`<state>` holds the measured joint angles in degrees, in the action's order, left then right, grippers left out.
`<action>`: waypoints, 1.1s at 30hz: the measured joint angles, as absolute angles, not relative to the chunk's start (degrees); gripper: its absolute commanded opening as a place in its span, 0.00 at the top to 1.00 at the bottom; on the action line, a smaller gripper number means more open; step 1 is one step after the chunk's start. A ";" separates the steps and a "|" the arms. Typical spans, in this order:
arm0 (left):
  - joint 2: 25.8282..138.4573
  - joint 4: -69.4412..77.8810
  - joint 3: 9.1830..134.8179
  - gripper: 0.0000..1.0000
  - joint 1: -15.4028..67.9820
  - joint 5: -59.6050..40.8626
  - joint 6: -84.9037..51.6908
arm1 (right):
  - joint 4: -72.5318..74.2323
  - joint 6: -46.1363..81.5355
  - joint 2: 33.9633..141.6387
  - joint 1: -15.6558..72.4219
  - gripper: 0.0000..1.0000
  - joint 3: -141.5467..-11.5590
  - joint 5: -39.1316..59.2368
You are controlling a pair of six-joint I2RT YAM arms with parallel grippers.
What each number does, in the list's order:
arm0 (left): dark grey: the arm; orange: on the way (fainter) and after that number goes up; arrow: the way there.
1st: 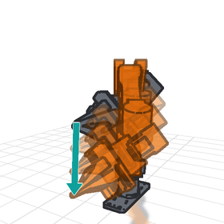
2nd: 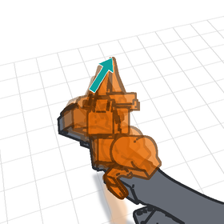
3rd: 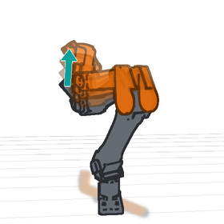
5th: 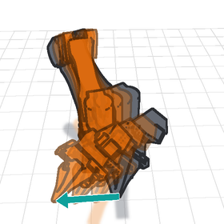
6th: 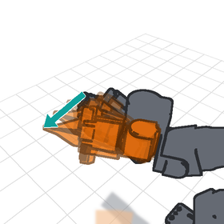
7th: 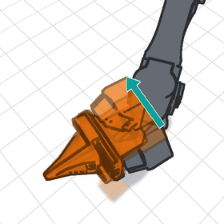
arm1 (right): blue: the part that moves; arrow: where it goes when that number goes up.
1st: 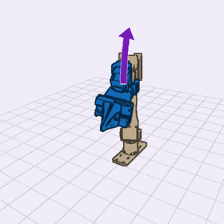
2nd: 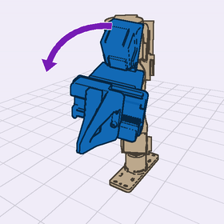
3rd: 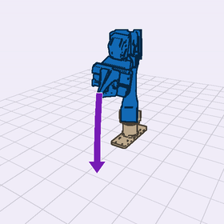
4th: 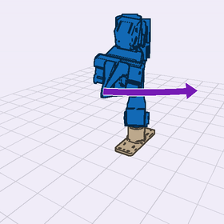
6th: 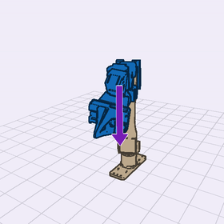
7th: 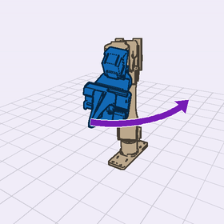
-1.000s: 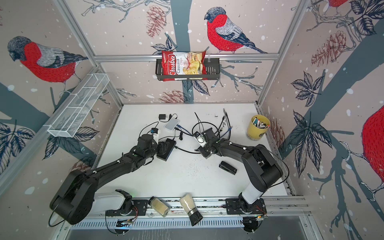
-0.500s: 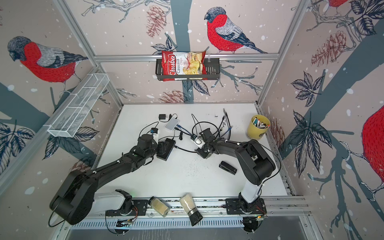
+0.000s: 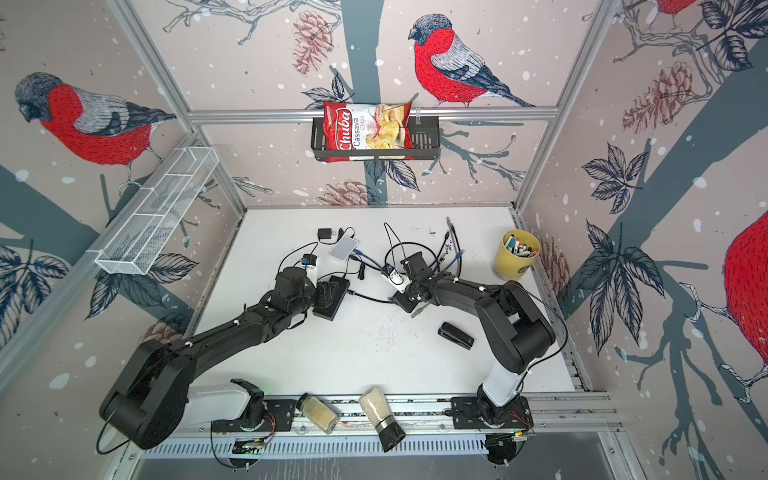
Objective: Insert the plug into the switch port
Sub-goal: 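Move the right gripper over the loose black ethernet plug and lower onto it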
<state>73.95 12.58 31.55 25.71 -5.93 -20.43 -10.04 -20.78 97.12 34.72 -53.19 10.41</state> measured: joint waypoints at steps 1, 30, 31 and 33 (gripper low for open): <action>74.00 12.53 31.55 0.50 25.71 -5.93 -20.34 | -9.93 -20.73 96.92 34.30 0.53 -53.32 10.72; 74.22 12.53 30.98 0.50 25.71 -5.96 -19.57 | -11.75 -21.04 101.93 34.65 0.62 -56.36 10.17; 74.15 12.53 30.89 0.50 25.71 -5.96 -19.57 | -11.79 -21.04 101.36 34.48 0.61 -56.29 10.59; 74.13 12.53 30.81 0.50 25.71 -5.96 -19.57 | -11.62 -21.02 100.31 34.02 0.61 -56.23 11.03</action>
<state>74.13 12.53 30.81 25.71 -5.96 -19.57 -11.62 -21.02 100.31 34.02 -56.23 11.03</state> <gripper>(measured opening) 0.503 0.386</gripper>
